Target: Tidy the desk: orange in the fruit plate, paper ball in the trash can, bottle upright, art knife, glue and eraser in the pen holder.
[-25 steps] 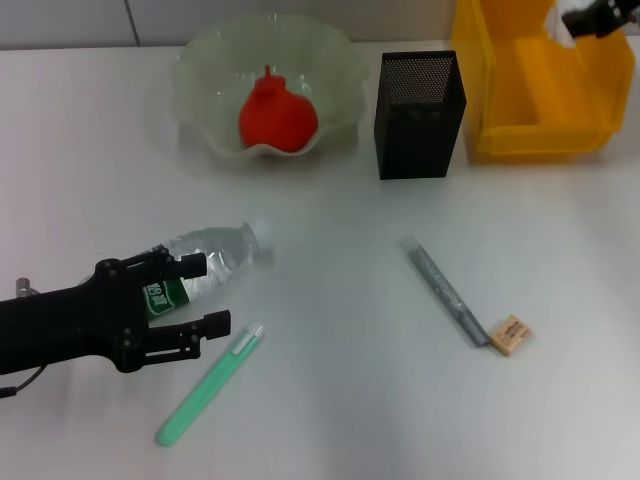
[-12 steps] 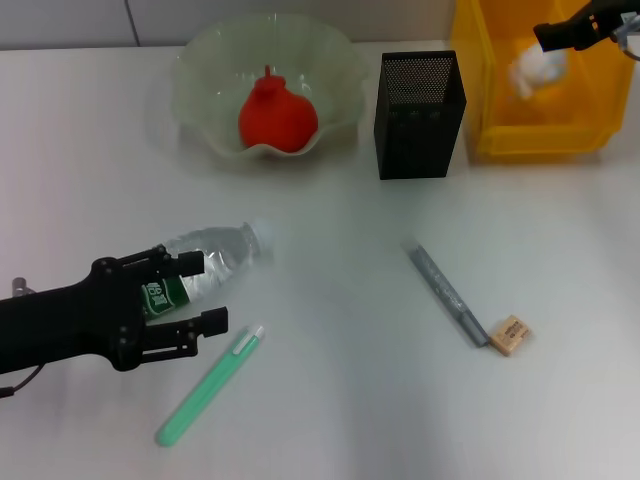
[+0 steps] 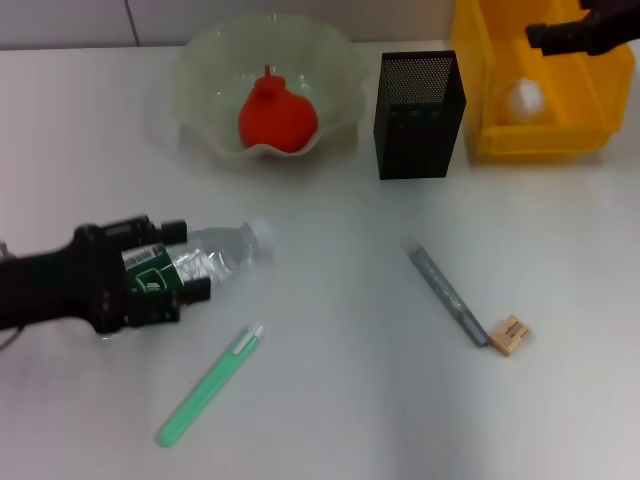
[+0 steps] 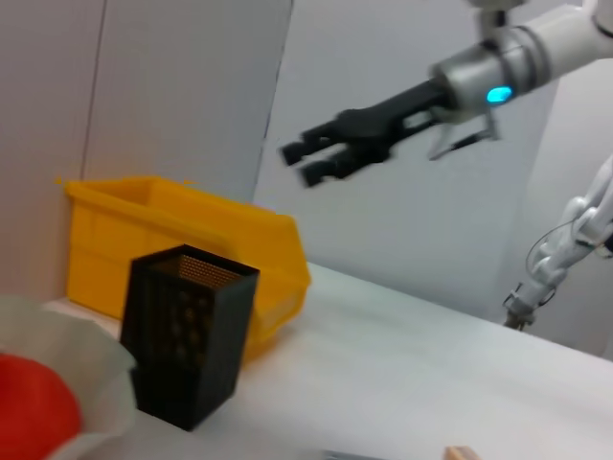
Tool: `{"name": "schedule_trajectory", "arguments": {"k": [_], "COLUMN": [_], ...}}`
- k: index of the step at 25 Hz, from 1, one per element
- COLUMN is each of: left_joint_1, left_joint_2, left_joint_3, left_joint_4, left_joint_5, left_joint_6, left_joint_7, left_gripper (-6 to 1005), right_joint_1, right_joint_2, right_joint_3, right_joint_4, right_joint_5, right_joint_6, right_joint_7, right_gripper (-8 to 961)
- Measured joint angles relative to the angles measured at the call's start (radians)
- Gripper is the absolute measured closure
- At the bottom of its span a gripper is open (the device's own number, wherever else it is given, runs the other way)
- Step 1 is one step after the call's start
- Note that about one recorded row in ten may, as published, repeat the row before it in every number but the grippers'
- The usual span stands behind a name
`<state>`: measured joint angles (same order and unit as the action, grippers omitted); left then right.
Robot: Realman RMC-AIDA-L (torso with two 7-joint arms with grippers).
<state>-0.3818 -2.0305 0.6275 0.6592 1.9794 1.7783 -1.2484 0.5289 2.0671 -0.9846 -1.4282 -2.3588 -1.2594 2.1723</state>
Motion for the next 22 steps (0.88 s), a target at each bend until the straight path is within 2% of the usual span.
{"name": "schedule_trajectory", "arguments": {"k": [3,4,7,8,9,12,14,17,19,22], "left_joint_1": [-0.02,-0.028,-0.049,-0.049,-0.075,-0.106,-0.156,-0.175,-0.23,-0.244], "left_joint_2": [0.004,0.003,0.001,0.001,-0.005,-0.015,-0.028,-0.032,-0.036,-0.037], "left_joint_3": [0.004,0.007,0.012,0.012,0.02,0.023,0.033,0.044,0.15,0.268], "left_joint_4": [0.064,0.095,0.188,0.188,0.274,0.341,0.392,0.404,0.424,0.446], "left_joint_5": [0.011,0.018,0.057,0.057,0.114,0.178,0.27,0.307,0.419,0.441], "left_joint_6": [-0.005,-0.008,-0.016,-0.016,-0.018,-0.027,-0.042,-0.051,-0.14,-0.209], "left_joint_7": [-0.061,-0.086,-0.162,-0.162,-0.238,-0.291,-0.354,-0.383,-0.515,-0.618], "left_gripper": [210,210,210,210,210,210,211,211,211,211], "right_joint_1": [-0.029,-0.062,-0.092,-0.106,-0.13,-0.149,-0.167,-0.183,-0.193,-0.209], "right_joint_2": [0.005,0.007,0.007,0.006,0.006,0.008,0.009,0.008,0.009,0.01], "right_joint_3": [0.084,0.107,0.112,0.112,0.112,0.112,0.114,0.136,0.167,0.191], "right_joint_4": [-0.031,-0.037,-0.02,-0.006,0.031,0.066,0.117,0.188,0.222,0.255], "right_joint_5": [0.116,0.185,0.241,0.264,0.293,0.312,0.345,0.399,0.418,0.429], "right_joint_6": [-0.152,-0.21,-0.254,-0.279,-0.326,-0.36,-0.39,-0.432,-0.458,-0.478], "right_joint_7": [-0.123,-0.204,-0.277,-0.319,-0.391,-0.456,-0.523,-0.6,-0.645,-0.686], "right_gripper": [168,168,169,169,170,170,171,172,172,173]}}
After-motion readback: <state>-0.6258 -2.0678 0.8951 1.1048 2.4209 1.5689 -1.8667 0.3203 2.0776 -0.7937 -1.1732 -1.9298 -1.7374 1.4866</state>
